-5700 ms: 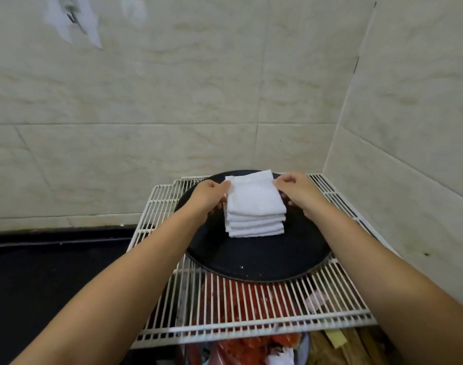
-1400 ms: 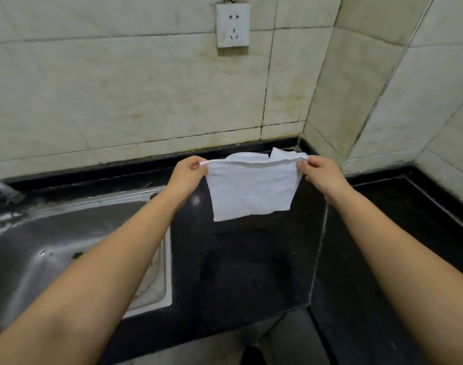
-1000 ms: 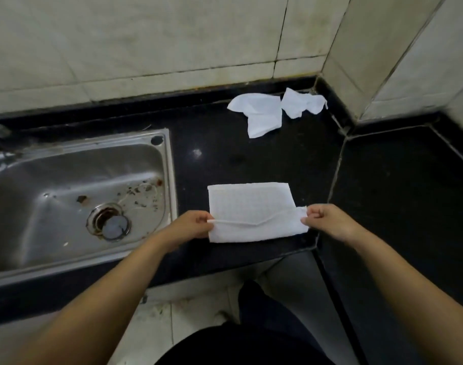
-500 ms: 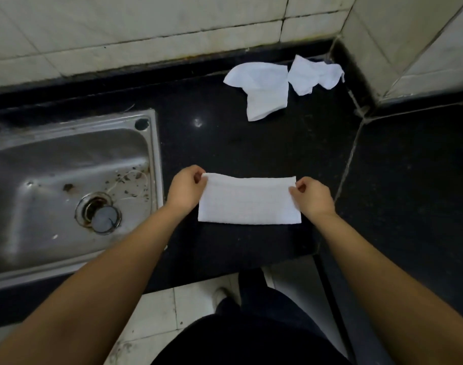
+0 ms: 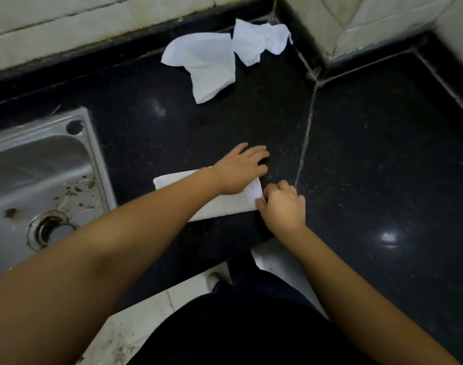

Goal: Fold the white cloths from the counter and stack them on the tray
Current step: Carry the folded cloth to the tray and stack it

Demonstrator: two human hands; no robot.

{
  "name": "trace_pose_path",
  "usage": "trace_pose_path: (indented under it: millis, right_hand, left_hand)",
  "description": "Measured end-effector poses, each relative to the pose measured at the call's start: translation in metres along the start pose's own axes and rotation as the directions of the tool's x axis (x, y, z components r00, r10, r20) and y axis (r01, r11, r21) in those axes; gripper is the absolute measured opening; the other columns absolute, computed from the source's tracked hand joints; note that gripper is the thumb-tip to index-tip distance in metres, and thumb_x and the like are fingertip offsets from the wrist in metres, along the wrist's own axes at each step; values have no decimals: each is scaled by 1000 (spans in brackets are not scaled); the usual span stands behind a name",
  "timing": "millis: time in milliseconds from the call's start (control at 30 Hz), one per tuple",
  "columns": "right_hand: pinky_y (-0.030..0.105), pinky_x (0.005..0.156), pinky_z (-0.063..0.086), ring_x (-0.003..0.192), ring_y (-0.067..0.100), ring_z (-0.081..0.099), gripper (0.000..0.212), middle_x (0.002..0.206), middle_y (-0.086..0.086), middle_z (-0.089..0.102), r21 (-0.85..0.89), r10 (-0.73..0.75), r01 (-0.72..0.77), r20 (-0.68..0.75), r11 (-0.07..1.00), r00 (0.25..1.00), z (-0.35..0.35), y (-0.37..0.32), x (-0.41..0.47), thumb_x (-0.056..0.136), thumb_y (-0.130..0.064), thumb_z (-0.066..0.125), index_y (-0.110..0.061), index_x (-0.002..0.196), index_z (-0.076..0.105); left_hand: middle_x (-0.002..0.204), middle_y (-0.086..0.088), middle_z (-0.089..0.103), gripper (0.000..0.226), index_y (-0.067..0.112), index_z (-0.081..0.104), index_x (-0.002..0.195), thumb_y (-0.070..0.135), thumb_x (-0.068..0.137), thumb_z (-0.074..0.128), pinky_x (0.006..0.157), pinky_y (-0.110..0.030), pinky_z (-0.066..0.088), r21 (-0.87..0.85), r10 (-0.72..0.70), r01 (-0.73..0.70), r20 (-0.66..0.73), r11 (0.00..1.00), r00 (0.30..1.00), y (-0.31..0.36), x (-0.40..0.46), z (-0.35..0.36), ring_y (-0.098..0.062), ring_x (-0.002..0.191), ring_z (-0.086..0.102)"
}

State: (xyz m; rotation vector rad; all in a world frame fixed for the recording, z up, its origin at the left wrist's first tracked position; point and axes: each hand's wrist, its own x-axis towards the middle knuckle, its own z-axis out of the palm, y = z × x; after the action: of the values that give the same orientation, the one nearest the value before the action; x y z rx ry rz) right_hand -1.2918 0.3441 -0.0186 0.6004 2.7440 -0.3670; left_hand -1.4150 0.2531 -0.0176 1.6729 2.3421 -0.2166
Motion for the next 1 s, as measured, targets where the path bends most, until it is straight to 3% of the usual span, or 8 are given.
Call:
trace_pose_path:
  millis: [100,200,333,433,567,733,867,1000]
  right_hand:
    - [39,85,40,103,30,55,21,108,10,59,158,36,-42,40,987,999,-9,1,2,92,-28,50,-12,102,58]
    - [33,70,46,84,26,62,7,88,8,65,461,79,-124,116,879,990,-23,2,7,88,-22,55,-15,85,55]
    - [31,66,50,68,17,62,10,79,6,62,743,26,-111,125,661,992,-38,-8,18,87,-11,58,-18,85,51]
    - [18,57,48,63,8,55,18,74,-2,57,805,-43,-1,32,594,999,-68,-26,31,88,-9,60,-15,105,57]
    - [18,59,43,65,5,50,4,72,-4,56,790,-167,227,-160,570,973,-125,-51,34,87,-12,61,-15,85,64]
    - [18,68,43,71,6,50,18,78,-3,57,765,-269,450,-363,461,892,-158,-57,13,86,-9,60,-24,77,54]
    - [31,87,48,96,17,61,29,100,5,66,750,-345,432,-285,501,894,-123,-41,-10,81,-1,59,-27,72,49]
    - [31,94,44,107,18,61,36,104,-1,64,638,-394,325,-36,698,918,-53,-15,-35,78,5,57,-27,69,44]
  left_hand:
    - [147,-7,34,36,17,53,125,11,89,51,118,-48,4,46,17,-19,34,999,999,-13,-6,-6,-22,143,21]
    - [121,-3,57,26,18,54,116,15,90,49,116,-41,13,-110,-42,44,14,993,999,-21,-29,-12,-20,121,48]
    - [102,-5,60,17,15,50,107,17,91,52,81,-33,42,-474,-298,229,-74,850,952,-23,-64,-29,-25,95,58]
    - [121,-6,58,33,16,51,123,16,90,54,89,-34,45,-613,-453,297,-113,732,884,-38,-81,-58,-21,109,55]
    - [108,-10,61,21,7,62,105,17,87,57,77,-28,39,-590,-568,356,-219,724,793,-65,-97,-103,-24,101,56]
    - [91,-3,54,15,6,59,94,17,84,62,64,-17,35,-641,-600,225,-458,734,656,-60,-124,-128,-14,84,49]
    - [89,-8,63,10,6,60,86,14,80,62,71,-34,46,-678,-552,167,-404,716,729,-24,-137,-81,-21,80,59]
    - [89,-5,64,9,9,60,86,15,80,60,72,-36,47,-705,-508,248,-183,665,841,20,-144,-4,-24,82,60]
